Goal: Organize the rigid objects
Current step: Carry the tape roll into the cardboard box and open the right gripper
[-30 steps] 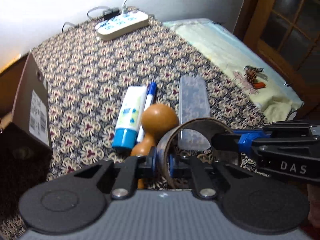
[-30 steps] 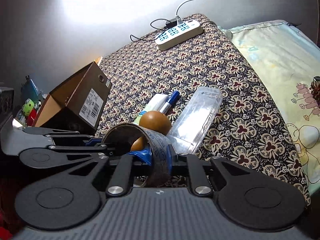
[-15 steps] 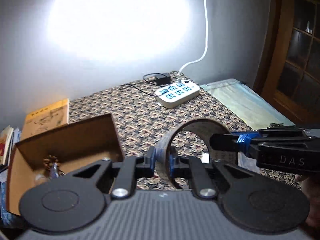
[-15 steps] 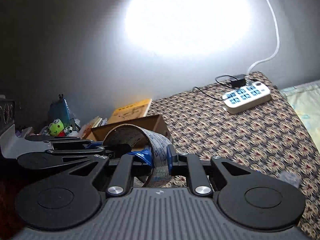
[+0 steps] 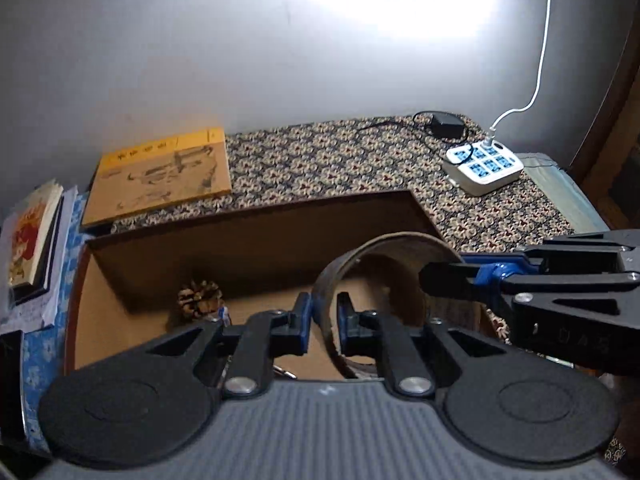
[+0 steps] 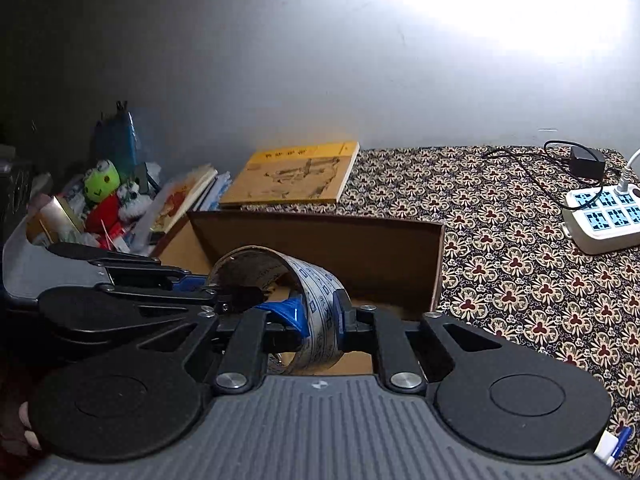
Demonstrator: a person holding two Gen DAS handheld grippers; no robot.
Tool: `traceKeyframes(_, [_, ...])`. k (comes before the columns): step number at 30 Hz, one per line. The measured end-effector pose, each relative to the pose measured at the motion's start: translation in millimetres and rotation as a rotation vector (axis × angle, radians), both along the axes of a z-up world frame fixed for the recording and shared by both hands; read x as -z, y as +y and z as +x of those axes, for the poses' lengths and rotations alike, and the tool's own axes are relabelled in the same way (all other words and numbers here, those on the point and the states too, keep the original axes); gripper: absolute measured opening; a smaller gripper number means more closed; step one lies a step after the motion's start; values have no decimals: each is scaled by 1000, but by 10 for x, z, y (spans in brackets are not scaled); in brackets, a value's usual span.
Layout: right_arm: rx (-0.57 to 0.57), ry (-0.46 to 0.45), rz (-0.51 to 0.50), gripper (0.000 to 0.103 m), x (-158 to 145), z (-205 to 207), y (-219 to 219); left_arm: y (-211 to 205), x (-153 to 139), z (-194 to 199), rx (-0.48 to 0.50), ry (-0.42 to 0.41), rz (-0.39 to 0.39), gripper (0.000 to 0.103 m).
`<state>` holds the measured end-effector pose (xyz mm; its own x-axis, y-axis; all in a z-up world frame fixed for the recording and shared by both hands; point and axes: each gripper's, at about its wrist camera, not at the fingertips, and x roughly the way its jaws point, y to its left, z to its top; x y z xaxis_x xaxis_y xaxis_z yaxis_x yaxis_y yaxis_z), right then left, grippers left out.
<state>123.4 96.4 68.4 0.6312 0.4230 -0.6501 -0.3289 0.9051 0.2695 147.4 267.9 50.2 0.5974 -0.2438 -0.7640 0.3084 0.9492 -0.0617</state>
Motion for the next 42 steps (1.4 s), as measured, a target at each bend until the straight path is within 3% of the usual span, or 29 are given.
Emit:
traceKeyframes(4, [-1, 79, -102, 0, 229, 184, 220, 79, 357, 253, -13, 116, -3, 10])
traceKeyframes(8, [18, 197, -141, 0, 442, 338, 332, 111, 636, 410, -35, 230, 4, 10])
traceKeyframes(12, [33, 331, -114, 0, 639, 404, 364, 147, 740, 468, -47, 294, 20, 10])
traceKeyframes(18, [23, 456, -2, 0, 781, 457, 450, 243, 792, 474, -61, 305, 69, 12])
traceKeyframes(23, [-13, 463, 29, 0, 823, 464, 566, 366, 816, 450, -86, 291, 102, 17])
traceKeyframes(26, [-14, 473, 51, 2, 814, 470, 541, 437, 805, 416, -120, 271, 115, 41])
traceKeyframes(28, [13, 464, 60, 2, 802, 463, 508, 472, 787, 399, -137, 265, 101, 49])
traceKeyframes(35, [58, 368, 45, 6, 656, 340, 436, 375, 676, 281, -163, 207, 138, 54])
traceKeyframes(42, [103, 247, 29, 6, 482, 148, 400, 365, 569, 142, -227, 204, 113, 62])
